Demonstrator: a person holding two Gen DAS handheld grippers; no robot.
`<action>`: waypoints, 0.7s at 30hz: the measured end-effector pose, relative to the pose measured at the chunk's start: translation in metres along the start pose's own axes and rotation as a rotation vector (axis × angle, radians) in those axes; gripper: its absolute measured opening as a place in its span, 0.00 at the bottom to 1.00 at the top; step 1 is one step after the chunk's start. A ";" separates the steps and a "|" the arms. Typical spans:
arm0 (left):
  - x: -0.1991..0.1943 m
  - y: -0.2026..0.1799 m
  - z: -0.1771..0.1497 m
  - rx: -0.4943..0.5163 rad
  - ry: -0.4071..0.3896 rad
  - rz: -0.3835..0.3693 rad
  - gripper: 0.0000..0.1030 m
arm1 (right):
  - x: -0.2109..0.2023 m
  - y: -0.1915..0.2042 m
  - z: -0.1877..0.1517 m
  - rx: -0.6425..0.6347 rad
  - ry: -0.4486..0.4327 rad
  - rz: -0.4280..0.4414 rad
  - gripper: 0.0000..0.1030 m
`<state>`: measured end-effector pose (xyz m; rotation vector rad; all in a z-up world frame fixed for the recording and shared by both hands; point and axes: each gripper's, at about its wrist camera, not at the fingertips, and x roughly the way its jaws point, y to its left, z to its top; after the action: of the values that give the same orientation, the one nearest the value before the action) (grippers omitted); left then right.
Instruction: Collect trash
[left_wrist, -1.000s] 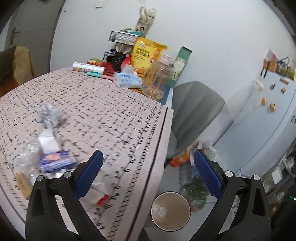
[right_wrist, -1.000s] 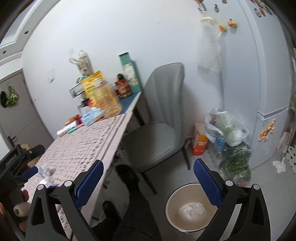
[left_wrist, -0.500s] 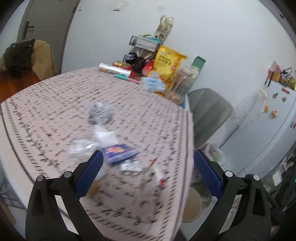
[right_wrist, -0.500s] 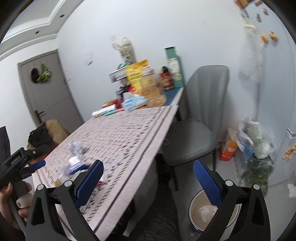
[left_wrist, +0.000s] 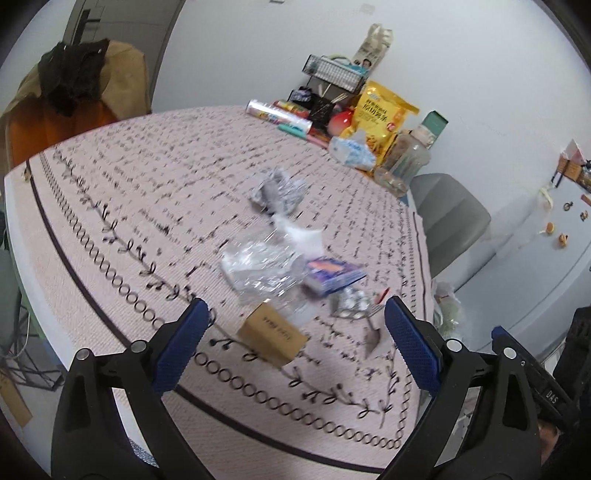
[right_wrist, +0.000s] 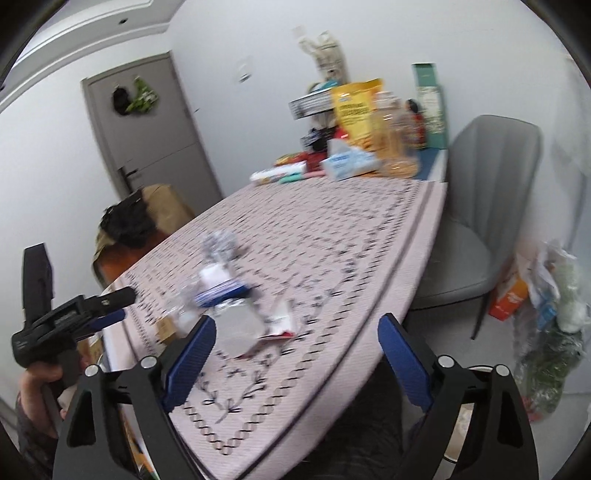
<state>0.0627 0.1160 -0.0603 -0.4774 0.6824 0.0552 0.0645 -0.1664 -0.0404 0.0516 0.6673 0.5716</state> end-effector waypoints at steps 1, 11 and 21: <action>0.003 0.003 -0.002 0.000 0.007 0.006 0.90 | 0.006 0.006 0.000 -0.015 0.013 0.010 0.81; 0.042 0.010 -0.014 0.020 0.095 0.027 0.76 | 0.056 0.033 -0.001 -0.078 0.121 0.047 0.70; 0.045 0.013 -0.015 0.020 0.104 -0.007 0.54 | 0.089 0.048 0.002 -0.130 0.177 0.047 0.67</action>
<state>0.0866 0.1163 -0.1033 -0.4659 0.7823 0.0175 0.0992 -0.0790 -0.0790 -0.1065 0.8009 0.6685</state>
